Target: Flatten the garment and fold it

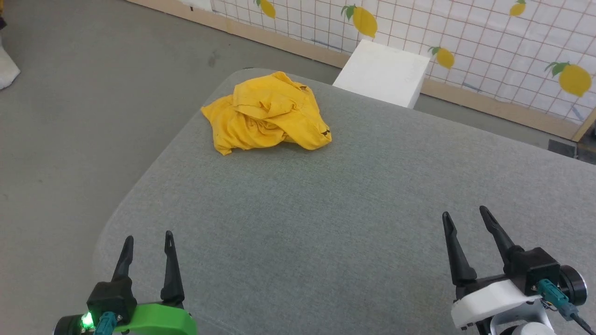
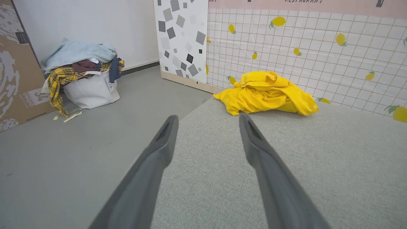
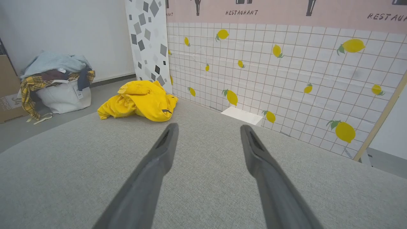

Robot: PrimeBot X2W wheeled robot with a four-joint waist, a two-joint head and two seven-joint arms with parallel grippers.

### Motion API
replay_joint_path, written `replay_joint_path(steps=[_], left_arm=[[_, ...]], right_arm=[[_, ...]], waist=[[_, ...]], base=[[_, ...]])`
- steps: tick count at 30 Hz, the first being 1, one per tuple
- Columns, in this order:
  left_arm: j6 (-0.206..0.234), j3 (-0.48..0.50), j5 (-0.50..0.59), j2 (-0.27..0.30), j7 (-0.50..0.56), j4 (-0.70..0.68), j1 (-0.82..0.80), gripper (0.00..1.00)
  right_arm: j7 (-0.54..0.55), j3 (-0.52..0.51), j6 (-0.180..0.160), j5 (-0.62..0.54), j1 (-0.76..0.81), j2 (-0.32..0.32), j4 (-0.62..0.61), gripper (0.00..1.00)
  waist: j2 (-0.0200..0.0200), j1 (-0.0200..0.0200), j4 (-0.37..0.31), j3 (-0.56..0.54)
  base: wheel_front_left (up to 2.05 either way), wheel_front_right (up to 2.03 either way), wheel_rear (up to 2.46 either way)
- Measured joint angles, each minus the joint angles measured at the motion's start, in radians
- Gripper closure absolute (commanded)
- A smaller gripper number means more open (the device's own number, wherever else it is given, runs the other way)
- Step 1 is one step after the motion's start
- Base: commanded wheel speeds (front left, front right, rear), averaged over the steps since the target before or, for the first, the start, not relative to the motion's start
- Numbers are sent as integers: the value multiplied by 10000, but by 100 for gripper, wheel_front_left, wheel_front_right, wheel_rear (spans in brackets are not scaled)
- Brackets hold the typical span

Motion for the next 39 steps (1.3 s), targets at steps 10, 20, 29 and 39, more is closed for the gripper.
replay_joint_path(steps=[10, 20, 29, 39], left_arm=[[58, 31, -65, 0, -219, -54, 109, 0], [86, 44, -169, 0, -433, -48, 173, 0], [81, 205, -180, 0, -591, -6, 244, 0], [75, 140, -230, 0, -596, -27, 281, 0]], right_arm=[[-236, -12, 0, 2, 0, 0, 100, 0], [-428, -27, 0, 19, 0, 0, 153, 0], [-602, -19, 0, 104, 1, 2, 219, 0], [-604, -25, 0, 113, 1, 2, 217, 0]], waist=[[0, 0, 370, -1], [0, 0, 796, 48], [-1, 0, 1130, 1], [0, 0, 1062, 39]], base=[[0, 0, 0], [0, 0, 0], [0, 0, 0], [0, 0, 0]])
